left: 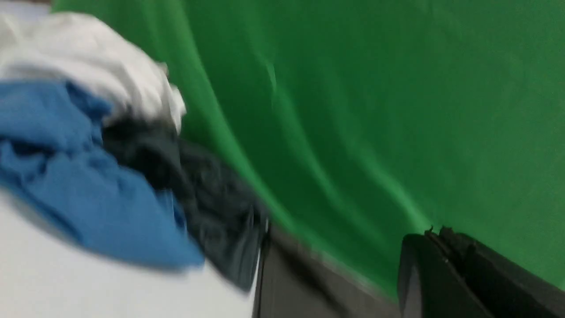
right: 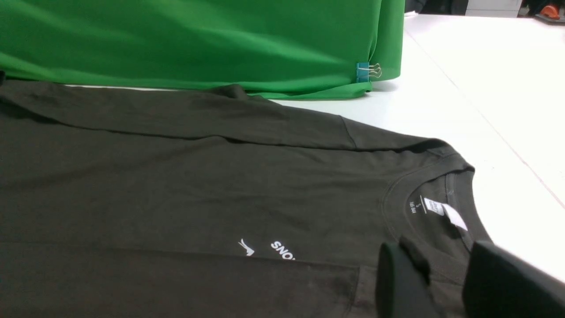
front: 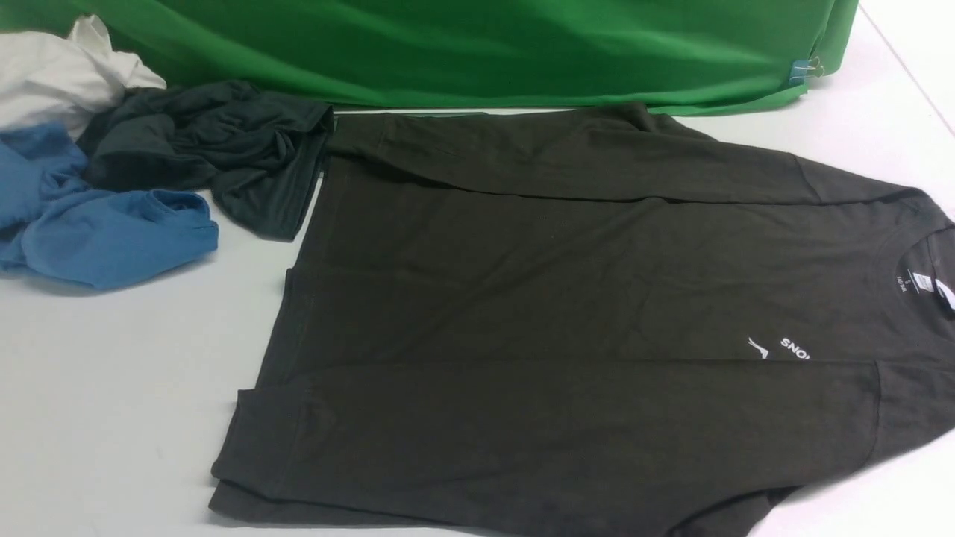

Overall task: Fold a long-sleeved shirt on a white desktop.
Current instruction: 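Grasp the left edge of the dark T-shirt lying flat on the table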

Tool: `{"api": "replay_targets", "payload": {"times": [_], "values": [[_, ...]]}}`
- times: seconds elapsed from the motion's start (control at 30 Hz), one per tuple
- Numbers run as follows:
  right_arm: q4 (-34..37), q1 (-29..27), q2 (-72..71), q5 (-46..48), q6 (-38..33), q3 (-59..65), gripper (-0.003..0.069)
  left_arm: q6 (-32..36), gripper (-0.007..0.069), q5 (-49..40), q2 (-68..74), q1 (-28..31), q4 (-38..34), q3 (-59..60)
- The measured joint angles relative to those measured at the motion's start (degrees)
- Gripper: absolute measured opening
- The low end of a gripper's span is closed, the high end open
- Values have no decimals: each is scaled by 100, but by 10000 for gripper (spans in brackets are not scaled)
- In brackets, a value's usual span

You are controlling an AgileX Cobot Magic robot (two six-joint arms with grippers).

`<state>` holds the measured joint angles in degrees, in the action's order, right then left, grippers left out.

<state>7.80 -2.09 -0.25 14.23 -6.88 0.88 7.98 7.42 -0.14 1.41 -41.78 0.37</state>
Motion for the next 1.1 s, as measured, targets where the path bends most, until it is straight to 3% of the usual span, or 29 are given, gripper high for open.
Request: {"api": "replay_targets", "payload": {"times": [0.1,0.17,0.27,0.33,0.37,0.43,0.6,0.87,0.97,1.1], "values": [[0,0,0,0,0,0,242,-426,21,66,0,5,32,-82],[0,0,0,0,0,0,242,-608,21,-384,-6,5,719,-543],[-4,0,0,0,0,0,242,-472,21,-1404,150,5,1740,-1318],[-4,0,0,0,0,0,242,-98,21,-2113,541,5,1962,-1725],[-4,0,0,0,0,0,242,-47,21,-2272,592,5,1961,-1801],[-4,0,0,0,0,0,242,744,21,-3290,1394,5,1858,-2188],[-4,0,0,0,0,0,242,2043,21,-4779,3109,-1,1360,-2840],[-4,0,0,-85,8,0,242,2519,21,-5057,4267,-453,841,-3548],[182,0,0,-349,393,0,242,2692,21,-5266,4411,-589,804,-3603],[599,0,0,-1209,2290,0,242,2910,21,-5702,4724,-651,792,-3613]]}}
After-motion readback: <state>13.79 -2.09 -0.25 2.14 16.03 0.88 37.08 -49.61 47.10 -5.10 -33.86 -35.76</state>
